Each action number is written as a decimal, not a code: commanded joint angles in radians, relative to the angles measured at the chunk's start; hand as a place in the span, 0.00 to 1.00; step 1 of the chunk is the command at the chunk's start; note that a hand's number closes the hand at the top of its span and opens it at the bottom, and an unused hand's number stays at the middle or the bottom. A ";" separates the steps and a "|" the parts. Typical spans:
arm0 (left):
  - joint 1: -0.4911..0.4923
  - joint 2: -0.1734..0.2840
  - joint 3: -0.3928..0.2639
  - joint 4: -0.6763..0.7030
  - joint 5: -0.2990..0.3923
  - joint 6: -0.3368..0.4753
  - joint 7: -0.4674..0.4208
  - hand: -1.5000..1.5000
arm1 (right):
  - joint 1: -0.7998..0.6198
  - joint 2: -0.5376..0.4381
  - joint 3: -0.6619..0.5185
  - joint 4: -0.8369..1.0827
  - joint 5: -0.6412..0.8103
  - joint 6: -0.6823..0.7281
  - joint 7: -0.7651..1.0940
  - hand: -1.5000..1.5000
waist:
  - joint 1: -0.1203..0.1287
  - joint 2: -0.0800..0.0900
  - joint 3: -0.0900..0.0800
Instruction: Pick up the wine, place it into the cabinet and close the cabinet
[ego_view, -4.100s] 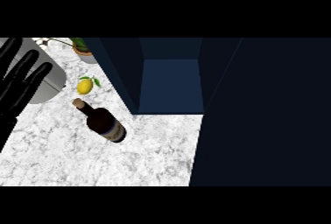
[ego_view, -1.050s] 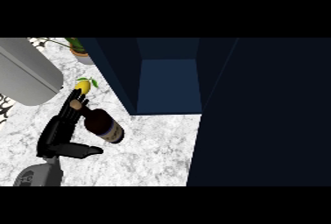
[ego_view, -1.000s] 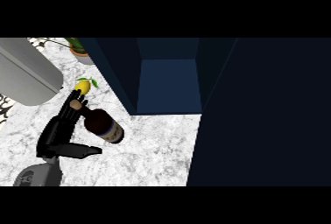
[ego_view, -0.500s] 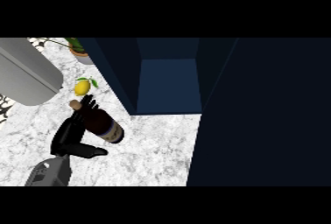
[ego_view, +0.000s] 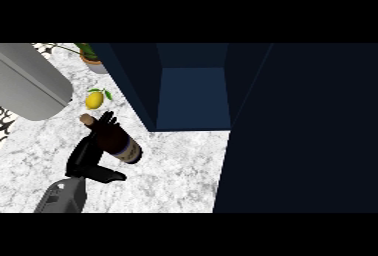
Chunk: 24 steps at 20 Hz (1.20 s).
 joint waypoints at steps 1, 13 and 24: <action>-0.053 -0.020 0.002 0.088 -0.017 0.008 -0.062 0.00 | 0.053 -0.055 0.009 -0.206 0.090 0.015 0.057 0.00 | -0.007 0.001 0.000; -0.042 -0.007 0.018 0.127 -0.004 -0.022 -0.152 1.00 | 0.087 -0.044 0.049 -0.159 0.131 -0.020 -0.004 0.00 | 0.006 -0.001 0.001; 0.089 -0.084 -0.019 -0.007 -0.043 0.117 -0.255 1.00 | 0.137 -0.101 0.033 -0.172 0.057 -0.022 -0.060 0.00 | 0.012 -0.003 0.002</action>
